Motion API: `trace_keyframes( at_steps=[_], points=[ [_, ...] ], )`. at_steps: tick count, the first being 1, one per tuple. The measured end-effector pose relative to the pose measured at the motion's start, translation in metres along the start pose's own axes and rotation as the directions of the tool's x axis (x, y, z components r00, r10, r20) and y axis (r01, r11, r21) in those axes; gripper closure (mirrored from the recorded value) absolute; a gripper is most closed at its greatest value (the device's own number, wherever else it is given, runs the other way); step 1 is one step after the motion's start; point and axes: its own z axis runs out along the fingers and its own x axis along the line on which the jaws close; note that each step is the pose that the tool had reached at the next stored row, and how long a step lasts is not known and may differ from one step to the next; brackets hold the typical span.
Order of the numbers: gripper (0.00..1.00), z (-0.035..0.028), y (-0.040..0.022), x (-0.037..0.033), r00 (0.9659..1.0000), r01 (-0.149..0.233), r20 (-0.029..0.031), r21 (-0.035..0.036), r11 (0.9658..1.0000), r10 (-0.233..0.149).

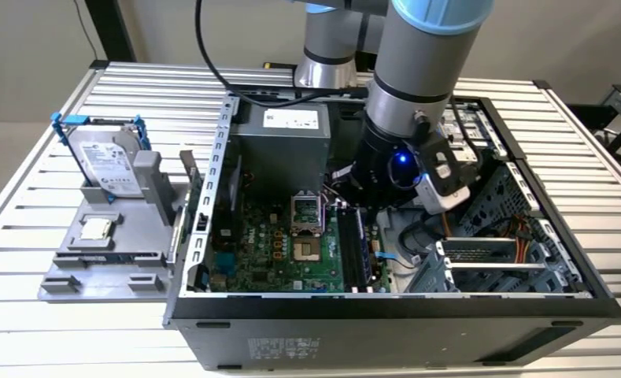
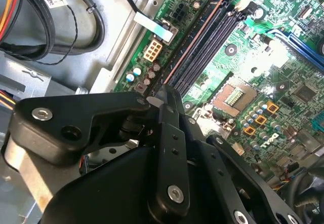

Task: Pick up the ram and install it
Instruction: 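Insert the ram into the slot, then press down the ram until it locks into place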

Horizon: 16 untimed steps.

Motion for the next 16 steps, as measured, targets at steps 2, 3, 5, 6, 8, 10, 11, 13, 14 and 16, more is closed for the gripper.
trace_keyframes(
  at_steps=[2,3,5,6,8,10,11,13,14,16],
  points=[
    [1.00,0.0000,0.0000,0.0000,0.9997,0.023,0.0002,-0.0004,0.9997,-0.023],
    [1.00,0.0000,0.0000,0.0000,0.9992,0.039,0.0003,-0.0005,0.9992,-0.039],
    [1.00,0.0000,0.0000,0.0000,0.9972,0.075,0.0006,-0.0010,0.9972,-0.075],
    [1.00,0.0000,0.0000,0.0000,0.9956,0.093,0.0008,-0.0013,0.9956,-0.093],
    [1.00,0.0000,0.0000,0.0000,0.9916,0.129,0.0011,-0.0018,0.9916,-0.129],
    [1.00,0.0000,0.0000,0.0000,0.9864,0.165,0.0015,-0.0023,0.9864,-0.165],
    [1.00,0.0000,0.0000,0.0000,0.9832,0.182,0.0017,-0.0026,0.9832,-0.182],
    [1.00,0.0000,0.0000,0.0000,0.9758,0.219,0.0021,-0.0031,0.9758,-0.219],
    [1.00,0.0000,0.0000,0.0000,0.9717,0.236,0.0023,-0.0033,0.9717,-0.236],
    [1.00,0.0000,0.0000,0.0000,0.9627,0.271,0.0027,-0.0037,0.9627,-0.271]
  ],
)
